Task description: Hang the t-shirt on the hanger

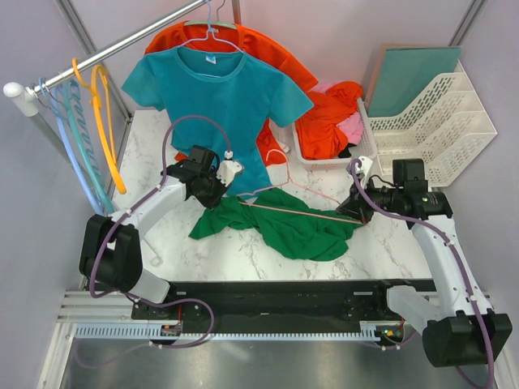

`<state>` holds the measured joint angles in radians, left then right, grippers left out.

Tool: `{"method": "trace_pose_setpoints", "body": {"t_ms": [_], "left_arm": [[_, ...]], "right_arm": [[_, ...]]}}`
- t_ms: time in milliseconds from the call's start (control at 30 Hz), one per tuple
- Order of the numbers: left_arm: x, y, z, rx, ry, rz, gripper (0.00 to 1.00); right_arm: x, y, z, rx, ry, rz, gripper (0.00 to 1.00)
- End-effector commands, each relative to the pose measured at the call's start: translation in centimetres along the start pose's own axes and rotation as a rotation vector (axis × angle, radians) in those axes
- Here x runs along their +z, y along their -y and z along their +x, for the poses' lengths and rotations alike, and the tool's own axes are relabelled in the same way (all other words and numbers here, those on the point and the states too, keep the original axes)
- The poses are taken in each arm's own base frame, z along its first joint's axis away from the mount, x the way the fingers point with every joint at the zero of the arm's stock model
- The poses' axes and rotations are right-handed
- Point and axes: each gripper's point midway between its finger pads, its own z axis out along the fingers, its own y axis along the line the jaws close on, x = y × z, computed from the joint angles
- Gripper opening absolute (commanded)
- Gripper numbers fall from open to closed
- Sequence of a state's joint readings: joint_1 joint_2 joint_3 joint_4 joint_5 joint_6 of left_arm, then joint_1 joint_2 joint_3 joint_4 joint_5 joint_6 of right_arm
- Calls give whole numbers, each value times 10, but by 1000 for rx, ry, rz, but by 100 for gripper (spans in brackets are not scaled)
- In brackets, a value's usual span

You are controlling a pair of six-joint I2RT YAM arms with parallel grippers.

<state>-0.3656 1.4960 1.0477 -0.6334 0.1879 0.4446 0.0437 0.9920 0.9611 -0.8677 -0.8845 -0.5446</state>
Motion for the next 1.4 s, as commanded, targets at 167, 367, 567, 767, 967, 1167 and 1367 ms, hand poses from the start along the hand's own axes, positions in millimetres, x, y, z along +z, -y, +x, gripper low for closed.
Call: {"method": "trace_pose_setpoints", "body": {"t_ms": [167, 367, 567, 767, 967, 1167, 1367], "left_arm": [[-17, 7, -20, -24, 74, 43, 6], [-25, 23, -22, 19, 116, 119, 14], [-44, 40, -28, 81, 189, 212, 34], [-55, 45, -33, 26, 228, 223, 36], [-45, 51, -32, -75, 217, 235, 37], [-26, 48, -26, -160, 161, 208, 37], [-12, 50, -33, -235, 162, 189, 45]], "right_arm": [[15, -15, 13, 6, -23, -127, 0], [19, -13, 18, 5, -39, -141, 0], [27, 0, 13, 20, -4, -108, 0], [29, 1, 11, 35, 20, -99, 0], [30, -1, 10, 56, 34, -103, 0], [30, 0, 9, 64, 32, -103, 0], [31, -2, 10, 72, 28, -108, 0]]}}
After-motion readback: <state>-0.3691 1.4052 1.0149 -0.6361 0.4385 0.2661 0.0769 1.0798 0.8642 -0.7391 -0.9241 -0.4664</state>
